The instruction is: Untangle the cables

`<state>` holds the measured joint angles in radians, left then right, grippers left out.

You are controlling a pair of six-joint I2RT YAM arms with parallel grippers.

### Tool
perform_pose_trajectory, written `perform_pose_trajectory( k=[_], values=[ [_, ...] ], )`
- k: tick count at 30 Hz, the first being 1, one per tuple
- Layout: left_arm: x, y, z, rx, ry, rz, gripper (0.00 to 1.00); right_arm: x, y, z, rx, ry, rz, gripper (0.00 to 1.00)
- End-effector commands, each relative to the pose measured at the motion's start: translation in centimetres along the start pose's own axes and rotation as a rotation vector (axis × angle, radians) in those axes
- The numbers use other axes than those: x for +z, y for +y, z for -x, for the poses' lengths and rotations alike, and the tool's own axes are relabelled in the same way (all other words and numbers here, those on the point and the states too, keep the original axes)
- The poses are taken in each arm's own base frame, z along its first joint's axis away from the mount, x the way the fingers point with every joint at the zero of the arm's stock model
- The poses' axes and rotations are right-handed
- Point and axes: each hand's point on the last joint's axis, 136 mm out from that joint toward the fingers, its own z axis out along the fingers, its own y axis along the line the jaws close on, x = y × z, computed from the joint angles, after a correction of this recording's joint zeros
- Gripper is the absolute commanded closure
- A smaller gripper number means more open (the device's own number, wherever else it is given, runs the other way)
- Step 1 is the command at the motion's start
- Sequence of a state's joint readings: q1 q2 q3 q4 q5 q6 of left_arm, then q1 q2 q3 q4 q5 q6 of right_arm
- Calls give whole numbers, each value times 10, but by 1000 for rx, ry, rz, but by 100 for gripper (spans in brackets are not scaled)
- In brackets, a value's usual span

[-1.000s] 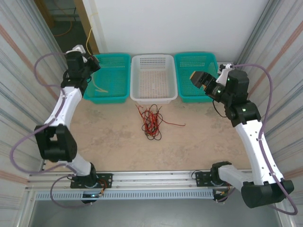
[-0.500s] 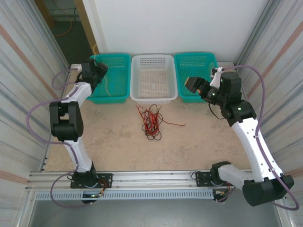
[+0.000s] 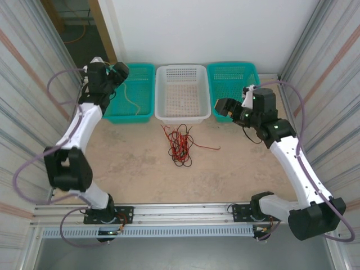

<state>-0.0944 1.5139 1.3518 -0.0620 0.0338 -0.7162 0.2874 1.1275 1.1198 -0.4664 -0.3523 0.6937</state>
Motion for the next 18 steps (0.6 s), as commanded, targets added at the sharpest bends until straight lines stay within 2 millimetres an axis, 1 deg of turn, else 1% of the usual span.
perform_pose_trajectory(
  k=[1, 2, 4, 6, 8, 10, 12, 14, 16, 18],
  values=[
    [-42, -14, -56, 183, 131, -68, 27, 19, -11, -30, -33, 90, -30, 21],
    [-58, -19, -77, 236, 167, -93, 31, 24, -14, -40, -38, 114, -46, 23],
    [-85, -24, -119, 302, 257, -144, 36, 36, -18, -60, -53, 165, -64, 26],
    [-110, -26, -161, 319, 362, -221, 40, 50, -21, -82, -73, 220, -83, 30],
    [-130, -16, -197, 287, 440, -244, 45, 66, -25, -104, -97, 277, -105, 33],
    [-143, -6, -226, 283, 496, -247, 46, 81, -25, -123, -123, 330, -113, 37],
    [-149, 7, -248, 274, 544, -224, 48, 96, -25, -141, -153, 380, -119, 40],
    [-150, 18, -264, 245, 590, -199, 52, 110, -26, -157, -198, 427, -138, 45],
    [-150, 24, -274, 229, 618, -190, 55, 122, -31, -167, -234, 452, -168, 49],
    [-149, 25, -277, 227, 626, -186, 57, 130, -37, -173, -242, 472, -187, 53]
  ],
)
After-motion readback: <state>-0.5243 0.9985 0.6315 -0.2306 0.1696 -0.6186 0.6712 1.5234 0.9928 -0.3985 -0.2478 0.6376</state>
